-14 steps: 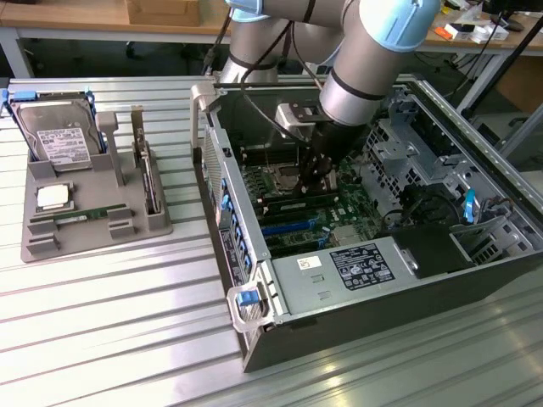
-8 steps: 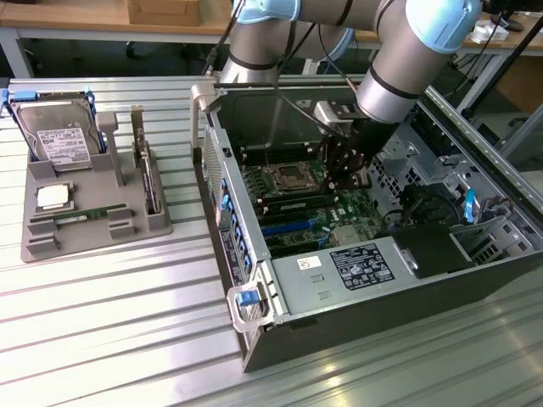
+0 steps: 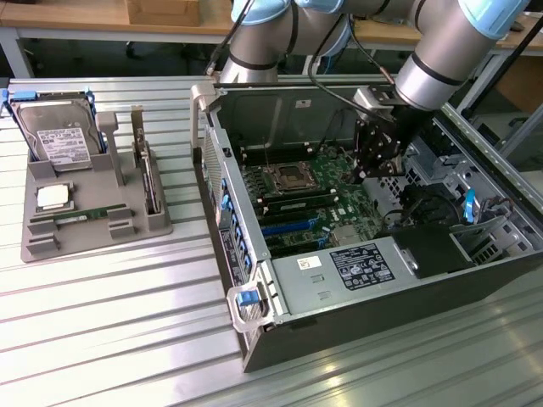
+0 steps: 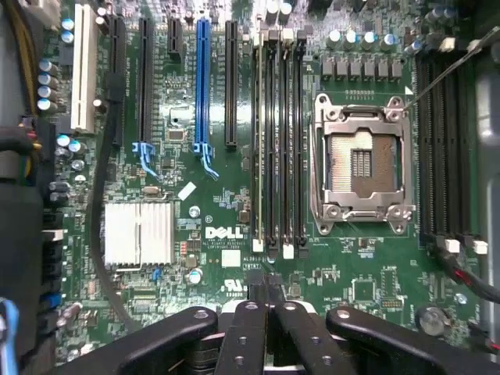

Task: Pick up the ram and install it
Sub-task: 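Press down the ram until it locks into place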

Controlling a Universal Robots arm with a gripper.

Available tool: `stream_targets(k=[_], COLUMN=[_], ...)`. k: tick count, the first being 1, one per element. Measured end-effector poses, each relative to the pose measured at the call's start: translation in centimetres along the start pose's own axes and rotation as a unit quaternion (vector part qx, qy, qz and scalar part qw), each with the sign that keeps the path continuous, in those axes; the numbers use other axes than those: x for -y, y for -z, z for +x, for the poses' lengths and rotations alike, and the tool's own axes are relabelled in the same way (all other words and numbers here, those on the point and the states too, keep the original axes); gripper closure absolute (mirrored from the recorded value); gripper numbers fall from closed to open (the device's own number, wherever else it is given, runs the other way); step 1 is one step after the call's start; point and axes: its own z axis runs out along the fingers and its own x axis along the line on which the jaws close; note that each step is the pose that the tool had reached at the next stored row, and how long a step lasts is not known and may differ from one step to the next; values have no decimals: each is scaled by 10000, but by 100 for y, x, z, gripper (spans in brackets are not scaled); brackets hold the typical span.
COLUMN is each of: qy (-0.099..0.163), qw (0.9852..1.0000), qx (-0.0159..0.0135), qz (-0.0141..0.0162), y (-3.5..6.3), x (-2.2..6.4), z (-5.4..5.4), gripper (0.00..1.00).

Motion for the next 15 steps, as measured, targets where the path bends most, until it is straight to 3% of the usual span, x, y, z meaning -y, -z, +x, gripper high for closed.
stream_targets(k=[5, 9, 12, 15], qy=[1, 1, -310, -652], qw=[10000, 10000, 9995, 9979], qx=[0, 0, 31, 55], qz=[0, 0, 15, 32], y=[266, 279, 279, 278], x=[-30, -31, -31, -31], z=[-13, -14, -14, -14], gripper=[89, 89, 89, 89])
